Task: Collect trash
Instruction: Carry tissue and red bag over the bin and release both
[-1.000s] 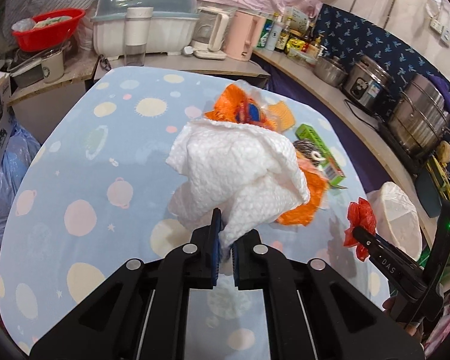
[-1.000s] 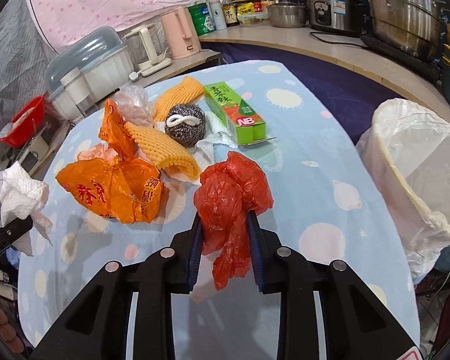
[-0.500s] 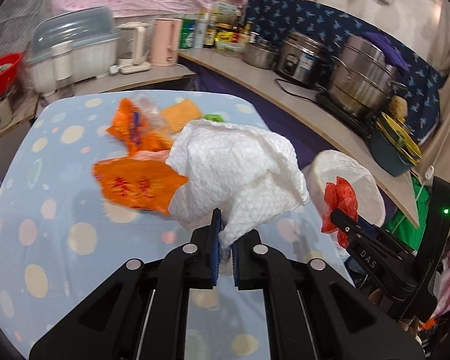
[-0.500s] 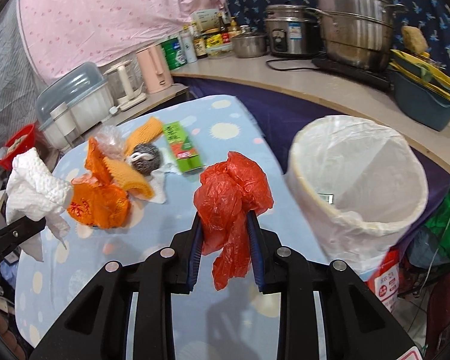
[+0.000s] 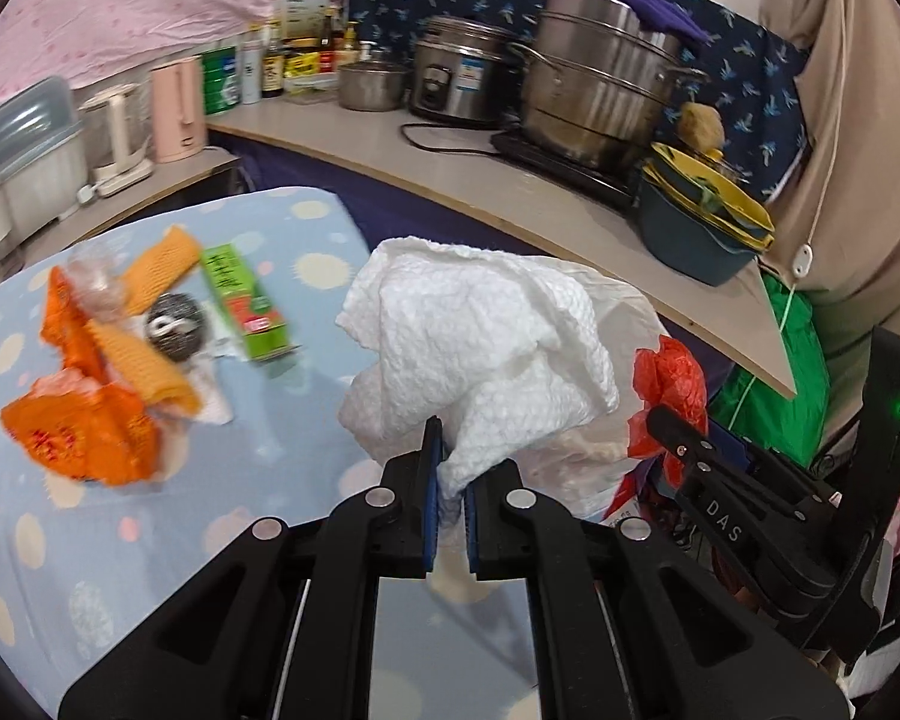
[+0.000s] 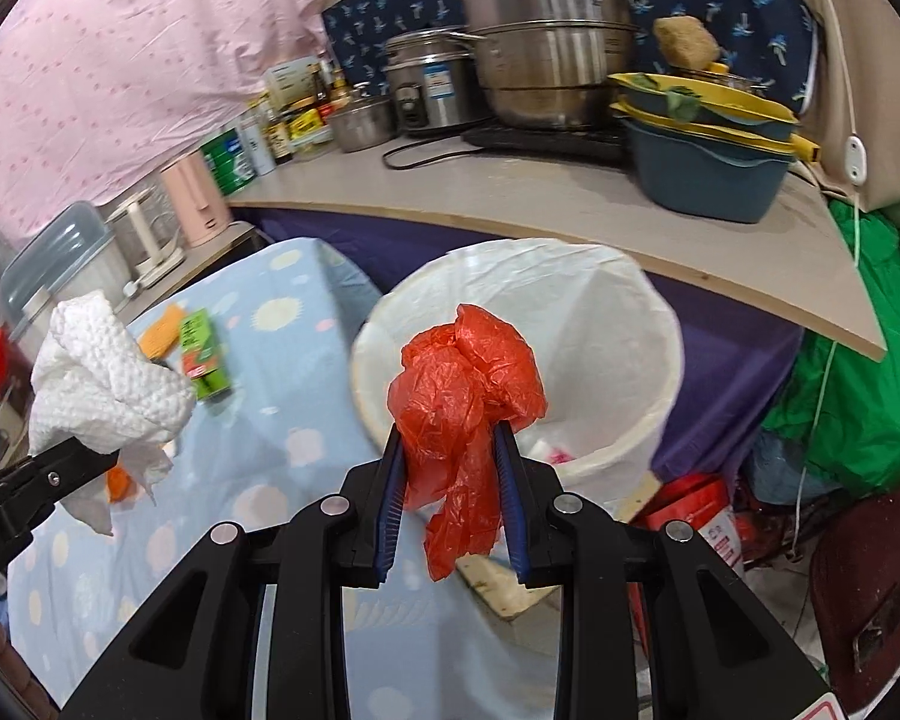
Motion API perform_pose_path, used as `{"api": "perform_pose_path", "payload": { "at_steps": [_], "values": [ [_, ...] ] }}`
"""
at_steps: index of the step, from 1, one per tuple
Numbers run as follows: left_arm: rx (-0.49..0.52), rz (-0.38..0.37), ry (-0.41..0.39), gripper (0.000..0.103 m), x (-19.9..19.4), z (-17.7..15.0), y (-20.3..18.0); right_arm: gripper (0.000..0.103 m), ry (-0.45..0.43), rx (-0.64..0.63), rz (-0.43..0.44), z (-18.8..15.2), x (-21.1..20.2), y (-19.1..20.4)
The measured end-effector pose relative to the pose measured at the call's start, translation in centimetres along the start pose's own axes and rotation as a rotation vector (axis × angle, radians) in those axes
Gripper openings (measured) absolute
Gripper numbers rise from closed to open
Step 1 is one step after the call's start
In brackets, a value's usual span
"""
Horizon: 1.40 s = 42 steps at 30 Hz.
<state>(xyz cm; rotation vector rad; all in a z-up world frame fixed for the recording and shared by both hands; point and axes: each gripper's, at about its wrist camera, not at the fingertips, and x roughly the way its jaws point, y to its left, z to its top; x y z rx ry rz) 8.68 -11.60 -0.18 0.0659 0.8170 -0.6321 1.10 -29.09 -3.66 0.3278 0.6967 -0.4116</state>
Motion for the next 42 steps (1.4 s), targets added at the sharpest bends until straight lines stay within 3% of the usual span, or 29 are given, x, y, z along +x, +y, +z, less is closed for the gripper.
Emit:
{"api": "perform_pose_path", "payload": {
  "at_steps": [11,29,30,34,37,42],
  "values": [
    [0.083,-0.009,0.052,0.006,6.6,2.5,-5.7,0.027,0.008,-0.002,-0.056,2.3,2.5,-4.0],
    [0.098,0.005,0.101,0.008,11.7,3.8,-7.7,0.029,0.048,0.035,-0.071,4.3,6.4,-5.9],
    [0.099,0.005,0.104,0.012,11.8,3.9,-7.8,0.030,0.048,0.038,-0.072,4.3,6.4,-5.9],
    [0.091,0.024,0.081,0.049,11.7,4.0,-7.8,0.037,0.042,0.044,-0.075,4.4,6.4,-5.9],
    [0.099,0.029,0.061,0.058,11.3,4.1,-7.9,0.038,0.035,0.050,-0.074,4.6,6.2,-6.0],
    [0.086,0.035,0.053,0.065,10.9,4.3,-7.6,0.042,0.014,0.060,-0.075,4.8,5.2,-6.1]
  ]
}}
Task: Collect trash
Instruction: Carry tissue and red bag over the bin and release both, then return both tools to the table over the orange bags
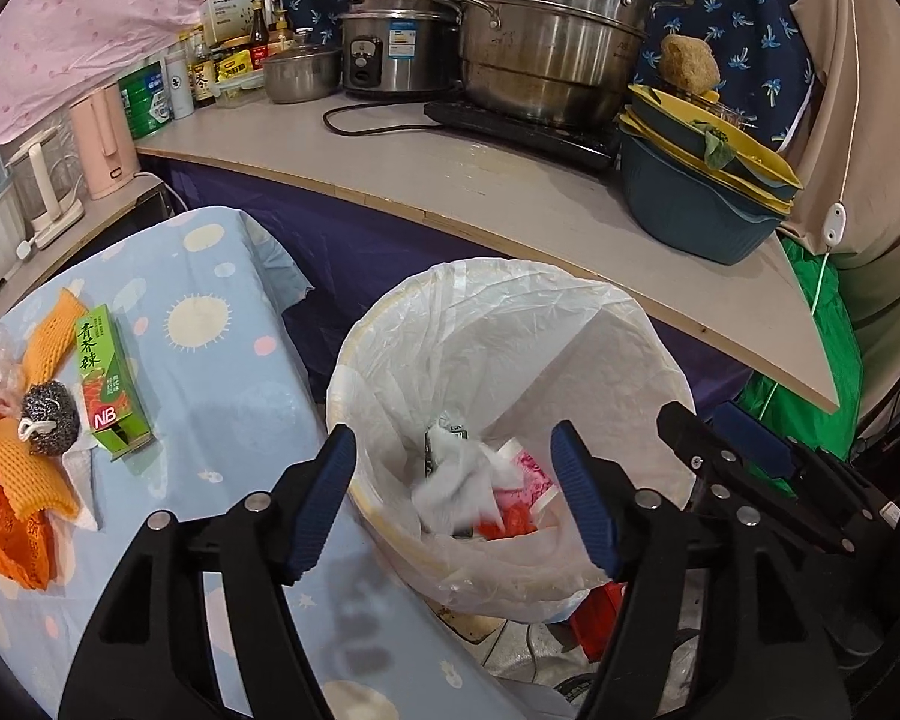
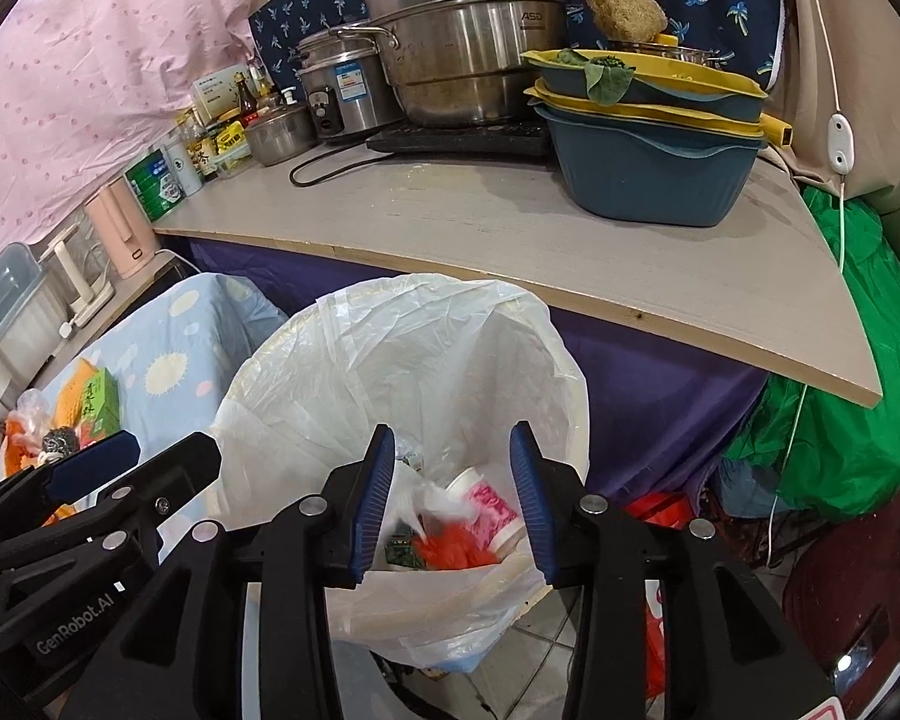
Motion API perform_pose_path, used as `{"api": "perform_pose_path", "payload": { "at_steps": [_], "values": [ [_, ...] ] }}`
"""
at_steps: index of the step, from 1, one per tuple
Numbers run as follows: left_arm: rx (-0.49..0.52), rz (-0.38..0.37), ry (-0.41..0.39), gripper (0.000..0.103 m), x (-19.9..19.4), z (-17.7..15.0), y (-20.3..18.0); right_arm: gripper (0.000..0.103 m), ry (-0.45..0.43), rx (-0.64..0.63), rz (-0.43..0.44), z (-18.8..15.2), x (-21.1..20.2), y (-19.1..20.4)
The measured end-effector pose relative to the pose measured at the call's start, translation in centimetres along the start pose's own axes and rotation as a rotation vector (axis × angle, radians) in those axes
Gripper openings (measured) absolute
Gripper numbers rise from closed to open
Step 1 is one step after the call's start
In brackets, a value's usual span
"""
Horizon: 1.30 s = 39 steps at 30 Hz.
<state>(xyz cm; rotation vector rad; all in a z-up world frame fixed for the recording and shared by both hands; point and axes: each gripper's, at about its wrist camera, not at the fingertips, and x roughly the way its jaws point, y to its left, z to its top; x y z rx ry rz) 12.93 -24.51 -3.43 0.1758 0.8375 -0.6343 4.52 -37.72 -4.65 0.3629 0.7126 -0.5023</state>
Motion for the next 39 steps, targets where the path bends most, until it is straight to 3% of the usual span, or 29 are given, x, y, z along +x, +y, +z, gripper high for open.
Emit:
{"api": "perform_pose_path", "payload": {
  "at_steps": [18,24,30,34,39],
  "values": [
    [-0.041,-0.001,-0.029,0.066,-2.7,-0.1,1.6,0.048,-0.048,-0.025,0.005,0.0,-3.2,1.6],
    [-0.079,0.017,-0.041,0.071,-4.2,-0.7,3.5,0.048,-0.057,-0.041,0.020,-0.1,-4.1,2.8],
    [-0.132,0.047,-0.041,0.073,-5.7,-1.6,6.4,0.048,-0.060,-0.067,0.039,-0.5,-4.7,4.9],
    [-0.186,0.097,-0.050,0.084,-7.1,-2.5,9.2,0.048,-0.057,-0.085,0.057,-0.9,-5.0,6.5],
    [-0.281,0.176,-0.044,0.087,-8.5,-4.3,13.8,0.051,-0.048,-0.111,0.084,-1.7,-5.2,8.9]
  ]
}}
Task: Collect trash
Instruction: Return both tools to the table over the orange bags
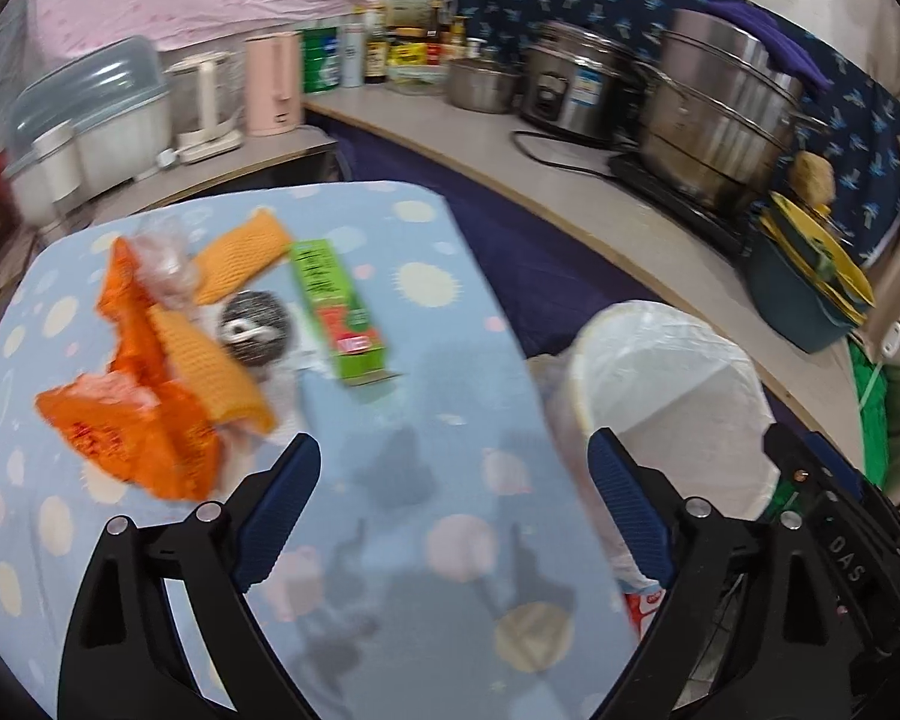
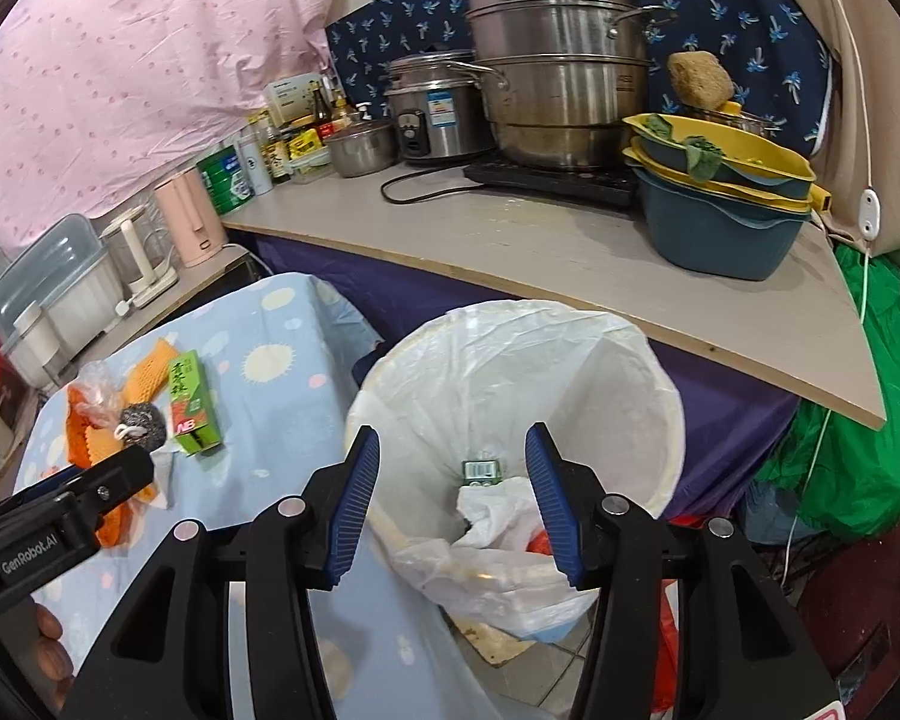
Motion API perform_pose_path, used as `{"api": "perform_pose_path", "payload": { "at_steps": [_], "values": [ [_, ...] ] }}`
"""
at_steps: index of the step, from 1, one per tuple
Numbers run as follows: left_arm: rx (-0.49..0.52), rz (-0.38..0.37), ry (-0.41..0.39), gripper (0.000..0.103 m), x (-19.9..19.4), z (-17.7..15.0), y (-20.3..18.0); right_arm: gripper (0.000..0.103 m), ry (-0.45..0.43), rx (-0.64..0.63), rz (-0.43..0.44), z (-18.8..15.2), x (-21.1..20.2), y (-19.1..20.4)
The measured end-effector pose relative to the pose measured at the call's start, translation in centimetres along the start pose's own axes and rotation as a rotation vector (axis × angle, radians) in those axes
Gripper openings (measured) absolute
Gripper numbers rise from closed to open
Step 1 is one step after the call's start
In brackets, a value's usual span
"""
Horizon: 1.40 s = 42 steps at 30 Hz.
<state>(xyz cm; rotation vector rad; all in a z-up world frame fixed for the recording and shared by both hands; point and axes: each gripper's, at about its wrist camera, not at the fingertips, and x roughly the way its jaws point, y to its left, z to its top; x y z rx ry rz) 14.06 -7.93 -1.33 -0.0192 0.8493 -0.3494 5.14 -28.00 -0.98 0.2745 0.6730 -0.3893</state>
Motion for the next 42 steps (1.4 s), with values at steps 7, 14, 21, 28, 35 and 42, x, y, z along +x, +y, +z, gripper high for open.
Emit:
{"api": "perform_pose_path", "payload": {
  "at_steps": [7,14,21,28,35,42],
  "values": [
    [-0.147,0.091,0.030,0.088,-0.4,-1.4,8.0,0.051,0.028,-0.045,0.045,-1.2,0.6,3.9],
    [-0.287,0.152,0.053,0.088,-1.0,-3.1,15.1,0.051,0.076,-0.079,0.094,-3.1,1.6,7.7],
    [-0.369,0.201,0.073,0.088,-0.7,-4.5,20.6,0.051,0.138,-0.148,0.150,-5.5,3.2,12.3],
    [-0.437,0.192,0.054,0.091,0.0,-4.2,25.0,0.051,0.174,-0.197,0.184,-6.5,4.5,15.8],
    [-0.355,0.156,0.029,0.092,1.2,-3.0,26.5,0.051,0.202,-0.228,0.199,-6.7,6.3,18.4],
    [-0.218,0.080,0.030,0.093,3.3,-2.1,26.3,0.051,0.222,-0.278,0.207,-6.6,8.6,21.7]
  ]
}}
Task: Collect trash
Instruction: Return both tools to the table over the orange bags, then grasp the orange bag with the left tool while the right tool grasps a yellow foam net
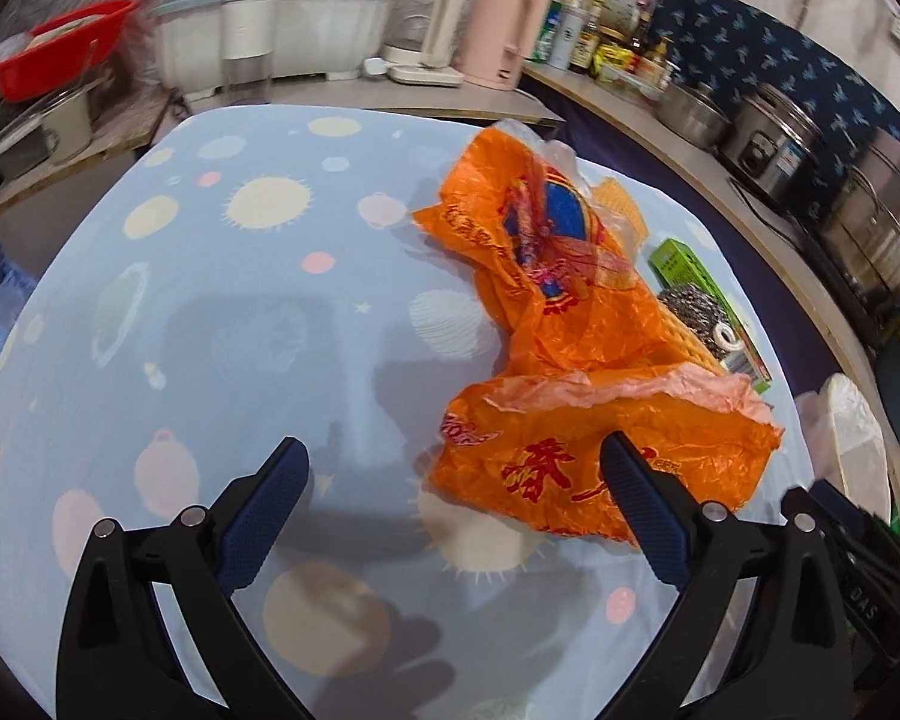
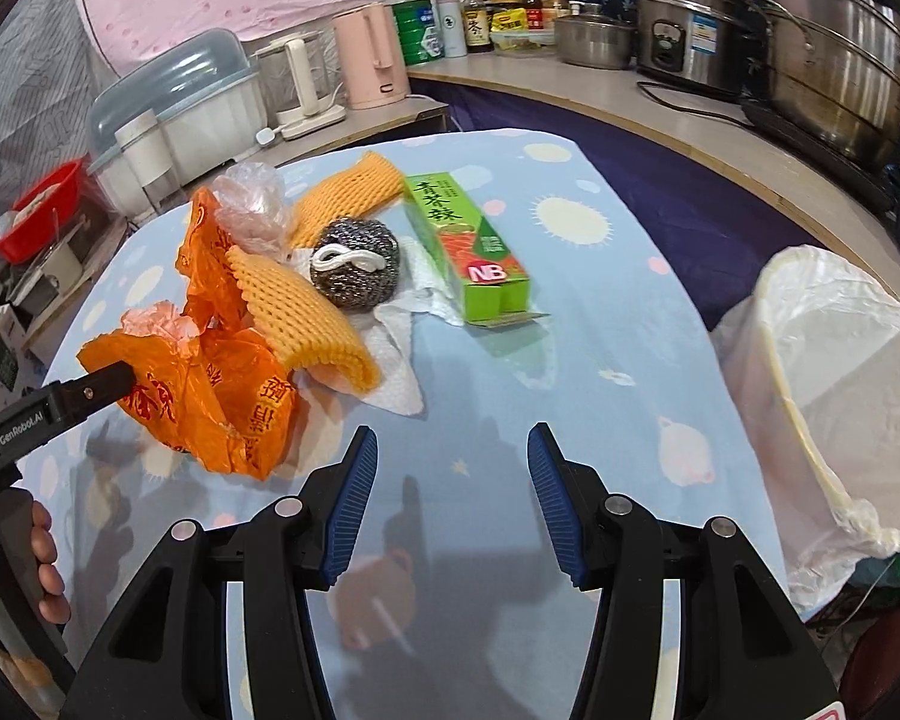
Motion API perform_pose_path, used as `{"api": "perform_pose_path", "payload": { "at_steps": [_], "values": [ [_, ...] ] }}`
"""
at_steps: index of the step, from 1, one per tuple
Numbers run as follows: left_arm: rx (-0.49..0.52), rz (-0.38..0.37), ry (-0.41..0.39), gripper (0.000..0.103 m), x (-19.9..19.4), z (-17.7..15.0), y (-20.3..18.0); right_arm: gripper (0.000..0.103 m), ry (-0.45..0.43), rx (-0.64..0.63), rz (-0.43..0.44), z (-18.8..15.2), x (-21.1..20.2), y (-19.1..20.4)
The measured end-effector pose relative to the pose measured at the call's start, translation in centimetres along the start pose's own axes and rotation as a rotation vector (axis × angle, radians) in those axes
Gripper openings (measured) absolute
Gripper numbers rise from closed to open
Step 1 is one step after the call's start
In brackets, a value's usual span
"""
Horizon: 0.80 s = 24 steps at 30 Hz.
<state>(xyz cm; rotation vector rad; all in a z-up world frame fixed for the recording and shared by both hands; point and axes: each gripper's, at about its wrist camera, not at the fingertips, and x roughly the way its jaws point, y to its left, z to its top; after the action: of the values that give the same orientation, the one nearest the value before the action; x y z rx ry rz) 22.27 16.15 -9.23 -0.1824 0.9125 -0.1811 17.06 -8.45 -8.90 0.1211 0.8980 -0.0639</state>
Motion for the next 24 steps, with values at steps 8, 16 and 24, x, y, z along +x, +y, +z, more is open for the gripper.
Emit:
{"api": "perform_pose_path", "payload": {
  "at_steps": [8,16,24],
  "values": [
    [0.057,-0.132,0.026,0.075,1.5,0.4,-1.0,0.051,0.013,-0.047,0.020,1.6,3.2,2.2],
    [0.079,-0.135,0.057,0.025,1.9,0.1,-1.4,0.047,0.010,-0.067,0.038,2.9,4.9,3.3],
    [0.049,-0.120,0.026,0.021,-0.9,-0.1,-1.3,0.011,0.015,-0.077,0.077,2.7,4.0,3.7]
  ]
}}
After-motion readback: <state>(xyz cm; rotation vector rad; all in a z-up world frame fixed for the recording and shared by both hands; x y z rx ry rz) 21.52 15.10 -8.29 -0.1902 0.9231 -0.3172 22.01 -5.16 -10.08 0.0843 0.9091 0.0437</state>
